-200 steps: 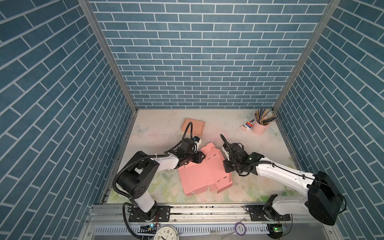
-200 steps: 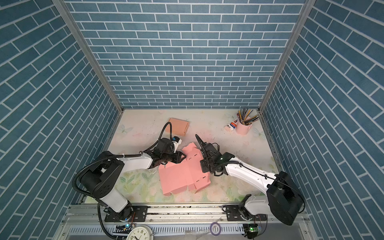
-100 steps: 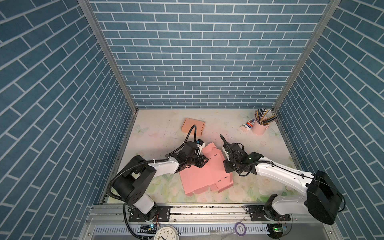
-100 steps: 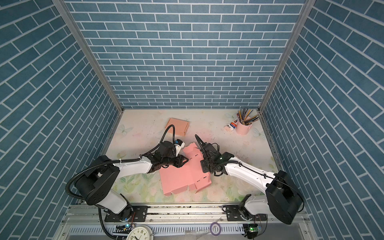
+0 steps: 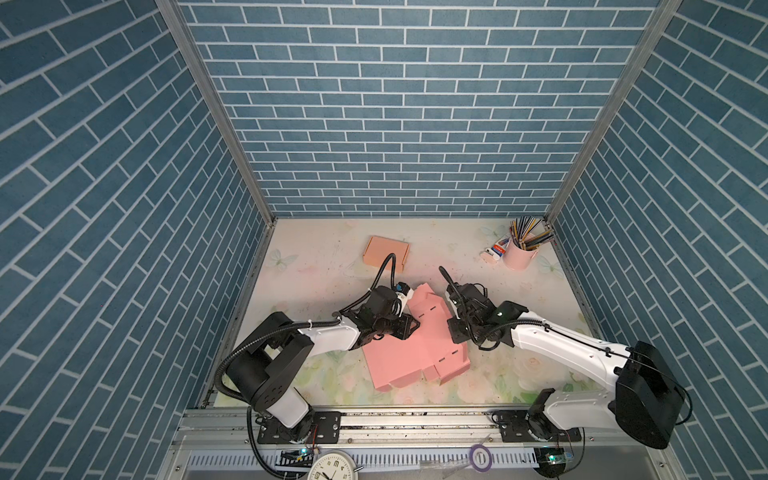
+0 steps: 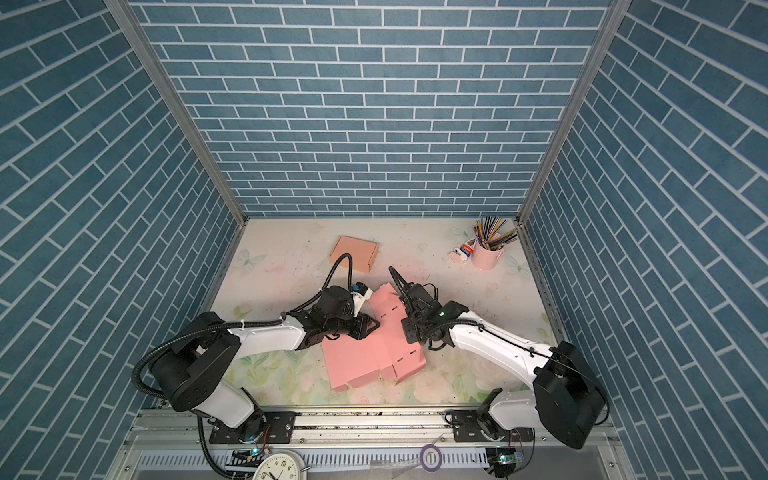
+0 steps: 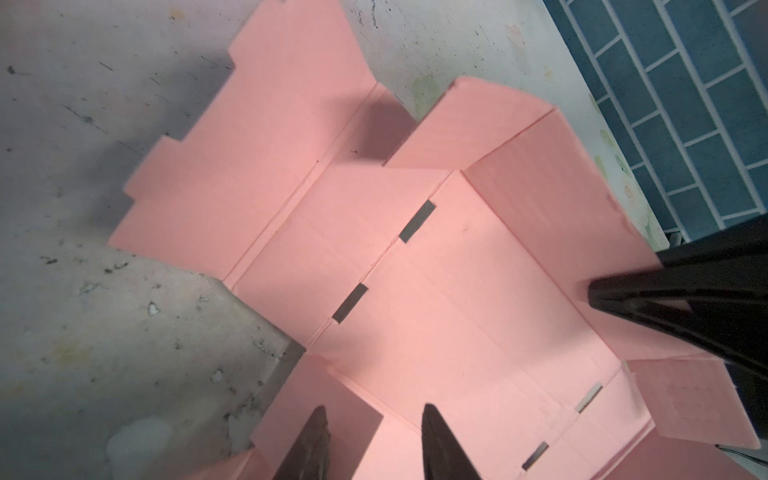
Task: Fold the paper box
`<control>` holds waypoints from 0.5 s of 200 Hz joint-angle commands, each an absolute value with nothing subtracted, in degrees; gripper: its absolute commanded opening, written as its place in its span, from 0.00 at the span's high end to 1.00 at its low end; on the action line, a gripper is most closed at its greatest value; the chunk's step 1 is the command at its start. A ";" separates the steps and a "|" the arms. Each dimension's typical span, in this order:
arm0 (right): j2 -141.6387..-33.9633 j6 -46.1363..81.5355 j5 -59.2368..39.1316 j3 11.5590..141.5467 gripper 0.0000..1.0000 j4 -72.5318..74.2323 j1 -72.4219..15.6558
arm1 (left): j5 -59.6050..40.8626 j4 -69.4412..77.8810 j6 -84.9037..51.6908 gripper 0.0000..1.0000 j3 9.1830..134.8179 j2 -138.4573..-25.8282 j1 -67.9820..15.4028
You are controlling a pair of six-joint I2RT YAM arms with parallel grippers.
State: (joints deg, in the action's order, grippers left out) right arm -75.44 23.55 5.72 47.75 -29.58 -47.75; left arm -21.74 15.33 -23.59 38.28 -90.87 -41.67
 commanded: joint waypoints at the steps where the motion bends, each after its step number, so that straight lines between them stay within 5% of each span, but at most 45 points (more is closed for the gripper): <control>1: -74.69 22.52 8.89 48.85 1.00 -31.94 -48.00 | -21.78 16.28 -23.84 0.60 37.33 -89.13 -41.94; 100: -76.26 18.66 18.67 52.28 1.00 -36.95 -52.75 | -28.76 18.35 -26.65 0.58 38.37 -84.85 -30.68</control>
